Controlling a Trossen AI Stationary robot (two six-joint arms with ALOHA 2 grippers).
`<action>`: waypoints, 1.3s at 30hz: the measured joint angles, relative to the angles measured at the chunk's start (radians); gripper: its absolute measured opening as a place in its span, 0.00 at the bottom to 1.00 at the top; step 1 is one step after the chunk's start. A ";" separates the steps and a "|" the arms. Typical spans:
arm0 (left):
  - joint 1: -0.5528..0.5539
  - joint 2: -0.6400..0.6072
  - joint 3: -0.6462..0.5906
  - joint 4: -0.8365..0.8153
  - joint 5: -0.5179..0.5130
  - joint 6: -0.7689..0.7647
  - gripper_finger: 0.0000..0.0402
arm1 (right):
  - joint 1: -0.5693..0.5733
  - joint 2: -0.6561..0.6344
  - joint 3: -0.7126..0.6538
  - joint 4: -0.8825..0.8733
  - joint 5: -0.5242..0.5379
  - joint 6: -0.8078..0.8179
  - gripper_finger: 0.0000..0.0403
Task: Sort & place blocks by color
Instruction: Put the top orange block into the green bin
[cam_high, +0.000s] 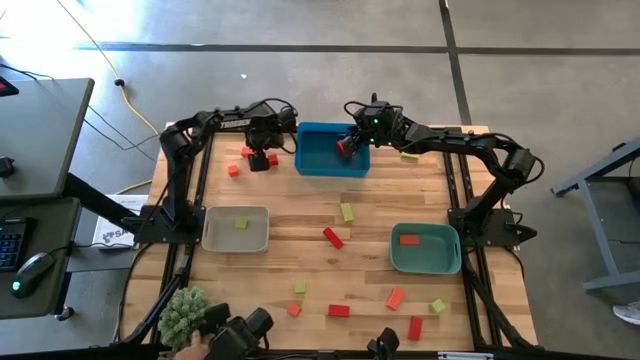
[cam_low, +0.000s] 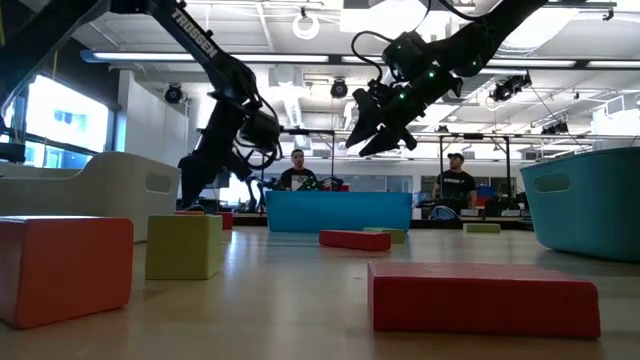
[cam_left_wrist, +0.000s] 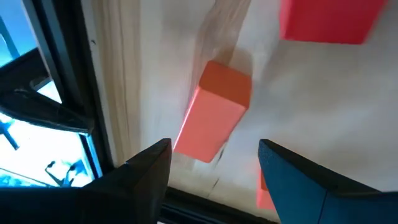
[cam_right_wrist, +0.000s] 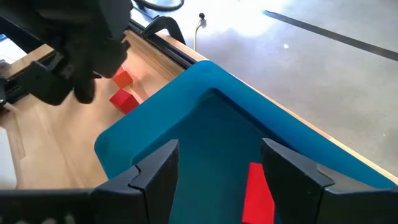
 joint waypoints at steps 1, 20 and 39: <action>0.001 0.007 0.000 0.001 0.000 0.000 0.57 | 0.000 0.000 0.000 0.000 -0.001 0.000 0.53; -0.013 0.081 0.000 0.039 -0.035 0.025 0.51 | 0.000 0.000 0.000 0.000 -0.010 -0.003 0.53; -0.010 0.079 0.000 0.037 -0.044 0.025 0.26 | 0.000 0.000 -0.001 0.000 -0.010 -0.004 0.53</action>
